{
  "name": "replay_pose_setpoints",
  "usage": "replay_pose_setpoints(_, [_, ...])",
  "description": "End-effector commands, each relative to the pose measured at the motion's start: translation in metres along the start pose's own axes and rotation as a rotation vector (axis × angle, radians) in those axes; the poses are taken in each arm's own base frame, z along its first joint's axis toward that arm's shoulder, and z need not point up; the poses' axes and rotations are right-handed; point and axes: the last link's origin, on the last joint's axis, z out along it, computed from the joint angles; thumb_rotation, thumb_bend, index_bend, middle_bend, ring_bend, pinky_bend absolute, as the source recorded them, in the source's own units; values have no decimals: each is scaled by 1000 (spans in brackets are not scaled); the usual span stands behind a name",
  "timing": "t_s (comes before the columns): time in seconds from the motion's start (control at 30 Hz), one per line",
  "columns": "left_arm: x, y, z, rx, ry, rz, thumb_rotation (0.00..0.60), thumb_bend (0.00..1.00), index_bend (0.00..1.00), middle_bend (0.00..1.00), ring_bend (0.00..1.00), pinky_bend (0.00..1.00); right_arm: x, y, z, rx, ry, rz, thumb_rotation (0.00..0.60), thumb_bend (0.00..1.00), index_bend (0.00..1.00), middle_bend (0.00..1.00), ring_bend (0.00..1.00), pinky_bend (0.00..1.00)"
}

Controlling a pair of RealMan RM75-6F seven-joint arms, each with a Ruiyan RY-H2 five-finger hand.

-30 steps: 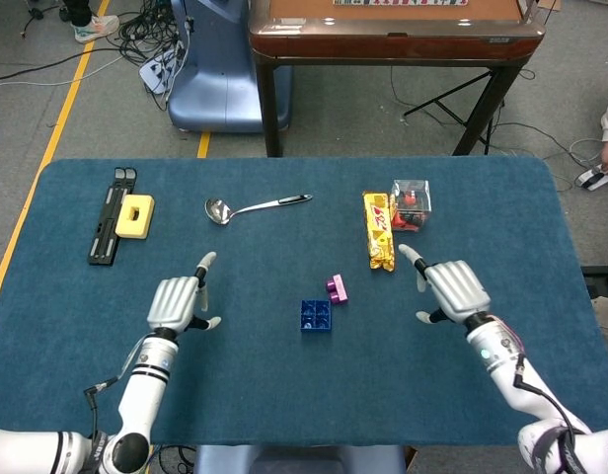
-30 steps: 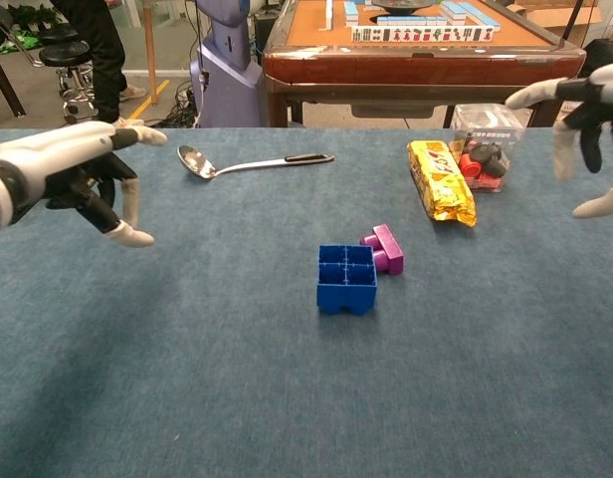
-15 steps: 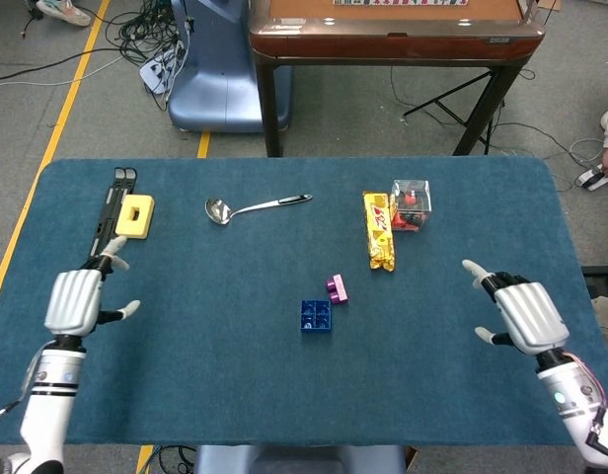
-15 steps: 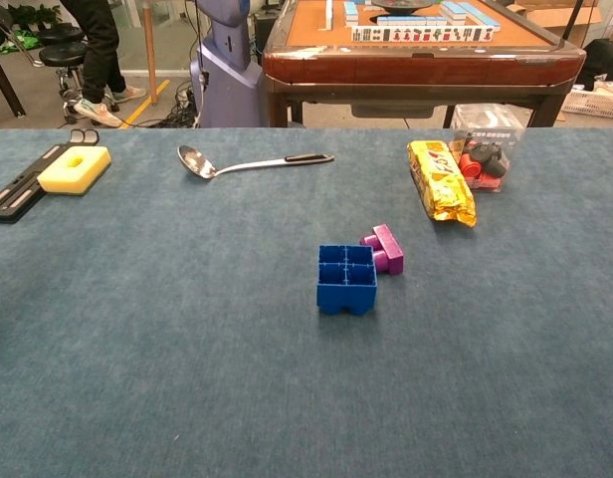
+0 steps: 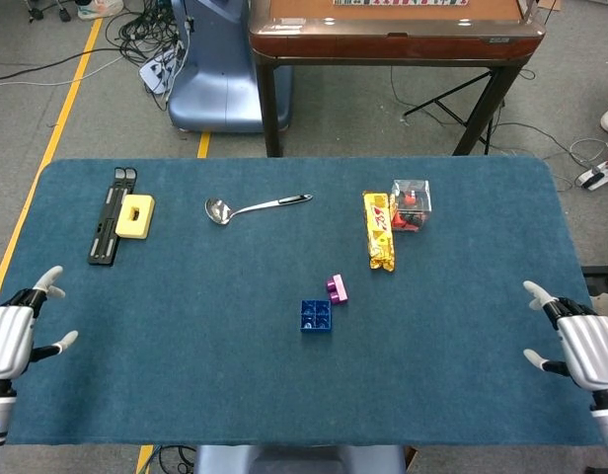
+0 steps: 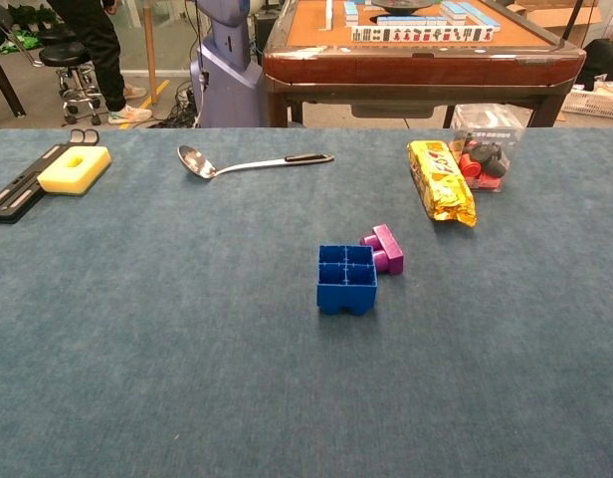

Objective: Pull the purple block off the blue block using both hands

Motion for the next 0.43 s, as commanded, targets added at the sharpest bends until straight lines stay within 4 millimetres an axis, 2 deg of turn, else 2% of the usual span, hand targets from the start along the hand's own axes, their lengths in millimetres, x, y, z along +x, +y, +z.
replay_pose_setpoints(0.03, [-7,-9,-14,4,-5,33,600,0,150,370,365,562,2,5,-6,-15,13,0,600,0,163,348,299,436])
replay_pose_setpoints(0.17, [-11,-16,-24,15,-12,52,600,0,150,370,365,561,5,8,-12,-28,30,8,600,0,167,348,299,436])
replay_pose_setpoints(0.43, [-17,-15,-28,12,-16,54,600,0,151,369,365,561,5,9,-14,-29,23,13,600,0,180,348,299,436])
